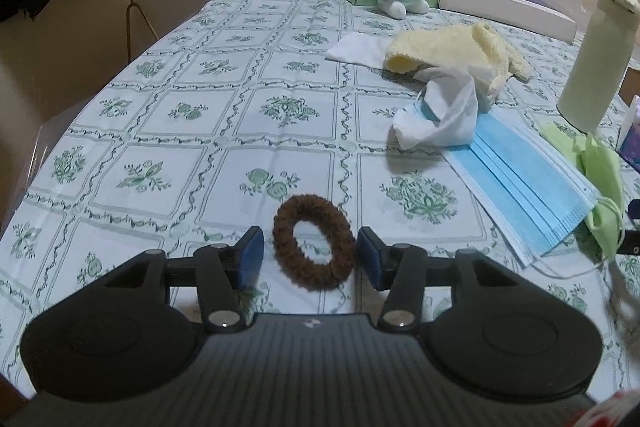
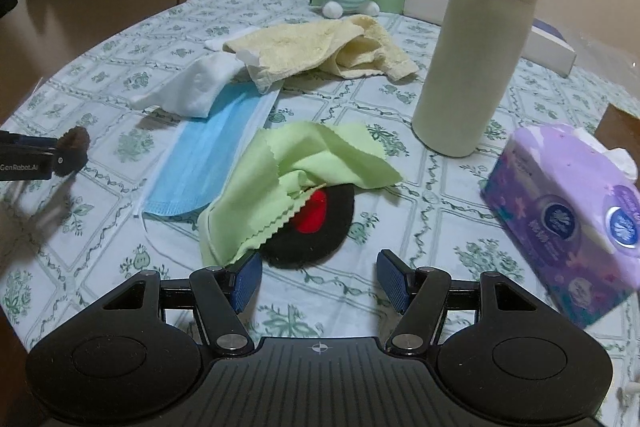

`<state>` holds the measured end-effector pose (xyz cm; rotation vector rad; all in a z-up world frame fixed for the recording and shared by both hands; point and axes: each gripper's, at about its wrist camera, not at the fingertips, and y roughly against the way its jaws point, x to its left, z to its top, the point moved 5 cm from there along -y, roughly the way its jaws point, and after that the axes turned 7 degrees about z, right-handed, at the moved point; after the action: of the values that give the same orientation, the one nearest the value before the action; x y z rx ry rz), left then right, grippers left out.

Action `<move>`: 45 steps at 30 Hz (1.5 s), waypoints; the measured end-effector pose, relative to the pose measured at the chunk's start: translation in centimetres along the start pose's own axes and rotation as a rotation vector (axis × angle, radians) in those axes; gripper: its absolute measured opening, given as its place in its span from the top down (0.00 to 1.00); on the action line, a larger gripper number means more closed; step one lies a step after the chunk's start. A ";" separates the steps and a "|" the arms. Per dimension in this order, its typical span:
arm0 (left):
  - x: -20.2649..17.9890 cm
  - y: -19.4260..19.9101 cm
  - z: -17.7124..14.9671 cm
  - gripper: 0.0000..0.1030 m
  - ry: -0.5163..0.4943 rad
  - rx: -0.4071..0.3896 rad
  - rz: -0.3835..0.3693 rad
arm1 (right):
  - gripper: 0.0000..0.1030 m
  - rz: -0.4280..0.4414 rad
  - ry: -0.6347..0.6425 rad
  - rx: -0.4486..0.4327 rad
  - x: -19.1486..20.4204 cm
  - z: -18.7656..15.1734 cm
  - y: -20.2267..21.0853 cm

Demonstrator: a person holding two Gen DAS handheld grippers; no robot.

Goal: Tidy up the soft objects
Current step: 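Grasp the brown scrunchie with the left tool while the right tool grasps the black red-centred pad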

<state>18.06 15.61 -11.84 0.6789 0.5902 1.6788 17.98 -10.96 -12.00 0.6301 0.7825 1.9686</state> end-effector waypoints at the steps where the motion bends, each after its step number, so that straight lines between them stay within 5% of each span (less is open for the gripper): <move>1: 0.0 -0.1 0.2 0.53 0.001 -0.001 0.001 | 0.38 0.001 0.000 0.001 0.0 0.0 -0.3; 16: -0.3 -0.6 0.5 0.53 -0.028 -0.027 0.023 | 0.31 0.014 0.004 -0.052 0.6 2.7 -3.2; 18: -0.3 -0.6 0.5 0.56 -0.028 -0.024 0.019 | 0.31 0.018 0.005 -0.056 0.7 2.8 -3.4; 23: -0.9 -0.3 0.5 0.82 -0.034 -0.023 0.000 | 0.32 0.015 -0.024 -0.061 0.2 3.0 -3.7; 28: -1.3 0.4 0.4 0.84 -0.031 -0.016 -0.021 | 0.41 0.003 -0.041 -0.065 -0.3 3.0 -3.7; 41: -4.1 3.7 0.1 0.84 -0.051 -0.038 -0.093 | 0.41 -0.107 0.167 0.092 -1.6 -0.2 2.0; 45: -5.2 4.6 0.1 0.84 -0.048 -0.042 -0.115 | 0.42 -0.088 0.209 0.031 -1.2 0.2 4.5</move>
<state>15.78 9.60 -9.24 0.6408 0.5484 1.5595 16.21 -13.78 -8.70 0.4049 0.9534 1.9646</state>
